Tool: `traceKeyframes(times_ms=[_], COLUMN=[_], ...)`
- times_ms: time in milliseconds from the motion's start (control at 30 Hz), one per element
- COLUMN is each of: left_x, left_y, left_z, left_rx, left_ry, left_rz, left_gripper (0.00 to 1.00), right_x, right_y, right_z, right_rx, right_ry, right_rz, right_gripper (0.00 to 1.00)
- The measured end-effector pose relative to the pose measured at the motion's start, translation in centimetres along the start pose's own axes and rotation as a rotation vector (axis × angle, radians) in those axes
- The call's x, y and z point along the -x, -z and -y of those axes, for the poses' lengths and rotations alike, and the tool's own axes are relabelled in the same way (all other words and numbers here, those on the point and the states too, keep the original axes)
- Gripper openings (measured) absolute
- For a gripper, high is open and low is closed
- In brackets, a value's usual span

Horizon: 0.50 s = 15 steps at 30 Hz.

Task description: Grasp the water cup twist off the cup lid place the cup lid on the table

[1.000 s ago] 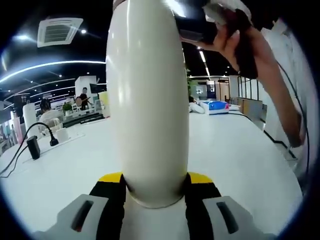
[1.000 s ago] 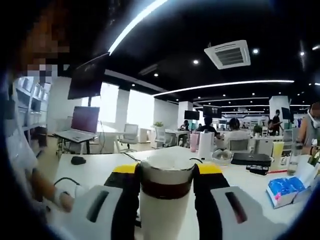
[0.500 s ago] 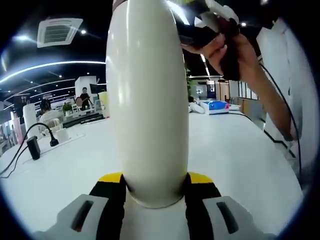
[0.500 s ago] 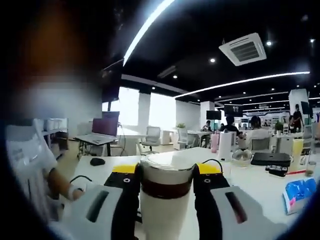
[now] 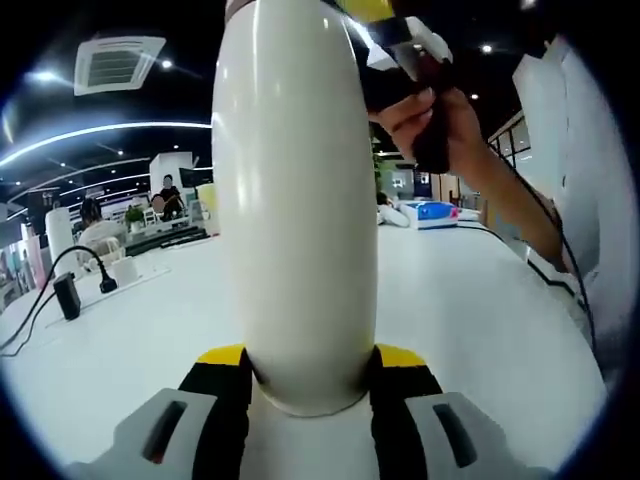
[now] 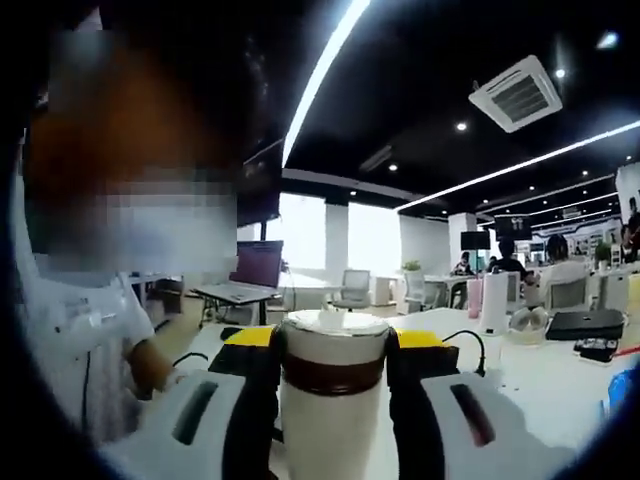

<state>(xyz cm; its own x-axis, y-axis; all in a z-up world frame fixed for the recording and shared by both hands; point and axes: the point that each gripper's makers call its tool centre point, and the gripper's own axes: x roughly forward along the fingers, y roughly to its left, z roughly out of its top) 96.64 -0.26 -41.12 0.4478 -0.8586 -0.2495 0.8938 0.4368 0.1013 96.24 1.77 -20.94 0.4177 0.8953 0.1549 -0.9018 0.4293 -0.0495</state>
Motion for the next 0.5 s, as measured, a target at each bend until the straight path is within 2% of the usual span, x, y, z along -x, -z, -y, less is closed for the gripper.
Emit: traceKeyframes(times_ms=[367, 467, 500], left_x=[-0.04, -0.04, -0.02], left_y=[-0.04, -0.08, -0.09], left_z=[0.04, 0.1, 0.14], left_rx=[-0.004, -0.002, -0.003], left_ry=[0.003, 0.004, 0.005], left_rz=[0.002, 0.004, 0.004], left_gripper=[0.48, 0.48, 0.48], right_x=[0.25, 0.29, 0.16], right_y=[0.08, 0.39, 0.14], right_z=[-0.53, -0.35, -0.37], right_rx=[-0.054, -0.044, -0.041], right_ry=[-0.215, -0.255, -0.258], right_rz=[0.016, -0.009, 0.008], right_gripper=[0.44, 0.44, 0.44])
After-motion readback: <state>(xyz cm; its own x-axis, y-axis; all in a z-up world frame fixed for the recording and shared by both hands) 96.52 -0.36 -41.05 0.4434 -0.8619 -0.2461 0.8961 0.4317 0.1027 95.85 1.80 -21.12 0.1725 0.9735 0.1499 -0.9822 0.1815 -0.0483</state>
